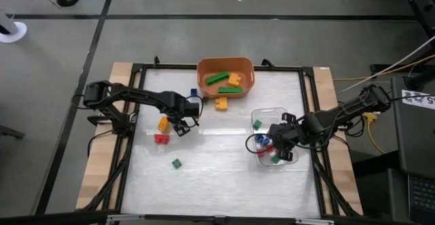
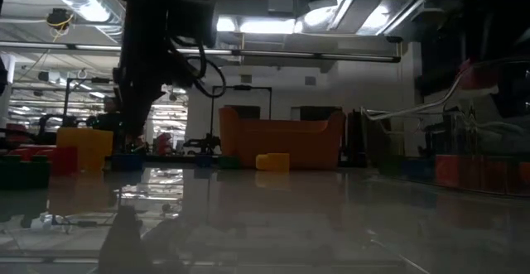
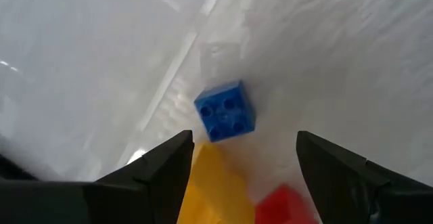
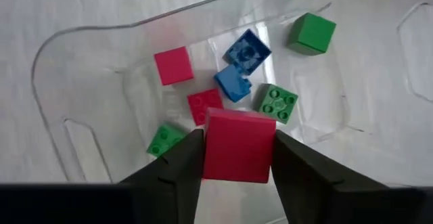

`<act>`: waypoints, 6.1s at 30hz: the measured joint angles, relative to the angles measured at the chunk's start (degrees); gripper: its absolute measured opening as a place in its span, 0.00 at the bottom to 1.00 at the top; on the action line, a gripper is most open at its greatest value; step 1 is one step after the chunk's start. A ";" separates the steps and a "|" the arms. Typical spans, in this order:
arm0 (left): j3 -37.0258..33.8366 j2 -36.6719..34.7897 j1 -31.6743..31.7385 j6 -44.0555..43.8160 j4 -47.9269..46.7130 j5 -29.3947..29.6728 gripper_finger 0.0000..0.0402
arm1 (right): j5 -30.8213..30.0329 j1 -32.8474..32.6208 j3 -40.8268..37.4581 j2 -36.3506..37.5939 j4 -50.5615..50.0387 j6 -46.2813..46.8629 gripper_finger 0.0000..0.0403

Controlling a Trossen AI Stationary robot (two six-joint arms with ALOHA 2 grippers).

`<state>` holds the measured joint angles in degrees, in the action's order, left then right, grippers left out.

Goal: Sort blocks by size
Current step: Put the small red block into the transparent bin, then put the small blue game piece into the transparent bin

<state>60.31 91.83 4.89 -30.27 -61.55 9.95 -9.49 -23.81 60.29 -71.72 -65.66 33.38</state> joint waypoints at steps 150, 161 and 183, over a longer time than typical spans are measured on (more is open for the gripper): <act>-14.97 -3.24 29.07 61.70 48.96 -9.53 0.49 | -12.87 0.17 11.93 -0.03 -3.97 -9.70 0.59; -14.95 4.05 29.37 64.92 56.65 -9.42 0.49 | -12.83 0.17 11.94 -0.04 -3.79 -9.67 0.59; -14.85 4.35 29.24 63.27 54.78 -8.41 0.30 | -12.81 0.19 11.93 -0.04 -3.81 -9.67 0.59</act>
<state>45.46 96.18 34.12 32.99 -6.78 1.54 -22.31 -23.62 72.23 -71.77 -69.47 23.70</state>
